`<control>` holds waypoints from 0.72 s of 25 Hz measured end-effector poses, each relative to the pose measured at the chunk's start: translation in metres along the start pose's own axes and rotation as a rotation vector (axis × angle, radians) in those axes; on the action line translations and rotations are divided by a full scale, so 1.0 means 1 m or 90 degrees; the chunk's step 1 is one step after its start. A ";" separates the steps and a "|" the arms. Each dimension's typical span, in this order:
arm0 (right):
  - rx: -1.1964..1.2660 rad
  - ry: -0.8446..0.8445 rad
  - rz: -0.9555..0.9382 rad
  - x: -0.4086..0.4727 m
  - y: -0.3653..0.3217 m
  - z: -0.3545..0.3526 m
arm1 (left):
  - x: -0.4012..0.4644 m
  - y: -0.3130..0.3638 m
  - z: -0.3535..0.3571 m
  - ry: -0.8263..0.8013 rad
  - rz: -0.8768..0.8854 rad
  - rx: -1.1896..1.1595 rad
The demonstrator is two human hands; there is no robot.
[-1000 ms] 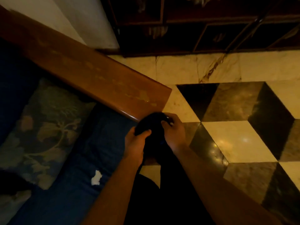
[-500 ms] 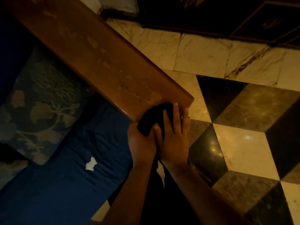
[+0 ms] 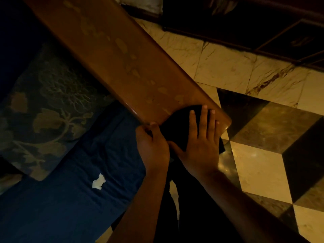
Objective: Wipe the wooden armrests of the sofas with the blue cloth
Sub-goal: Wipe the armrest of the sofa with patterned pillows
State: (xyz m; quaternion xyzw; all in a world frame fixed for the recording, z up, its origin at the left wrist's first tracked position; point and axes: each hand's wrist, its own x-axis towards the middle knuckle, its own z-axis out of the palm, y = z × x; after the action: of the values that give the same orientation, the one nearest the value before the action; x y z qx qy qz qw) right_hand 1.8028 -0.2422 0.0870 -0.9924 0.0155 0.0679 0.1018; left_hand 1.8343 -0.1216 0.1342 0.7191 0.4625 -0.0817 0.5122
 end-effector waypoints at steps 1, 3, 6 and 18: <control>-0.013 0.005 0.001 0.008 -0.004 0.000 | 0.006 0.004 -0.002 -0.002 0.005 -0.004; -0.033 0.018 0.002 0.027 -0.019 0.002 | 0.019 0.012 -0.007 -0.006 0.028 -0.019; -0.047 0.036 0.000 0.059 -0.042 0.003 | 0.042 0.028 -0.018 -0.010 0.092 -0.033; -0.036 0.073 -0.032 0.181 -0.150 0.012 | 0.161 0.105 -0.051 0.046 0.168 -0.048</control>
State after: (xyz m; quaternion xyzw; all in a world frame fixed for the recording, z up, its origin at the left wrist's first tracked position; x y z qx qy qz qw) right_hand 1.9870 -0.0962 0.0803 -0.9972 -0.0052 0.0088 0.0745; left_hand 1.9850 0.0083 0.1316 0.7562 0.3852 0.0298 0.5281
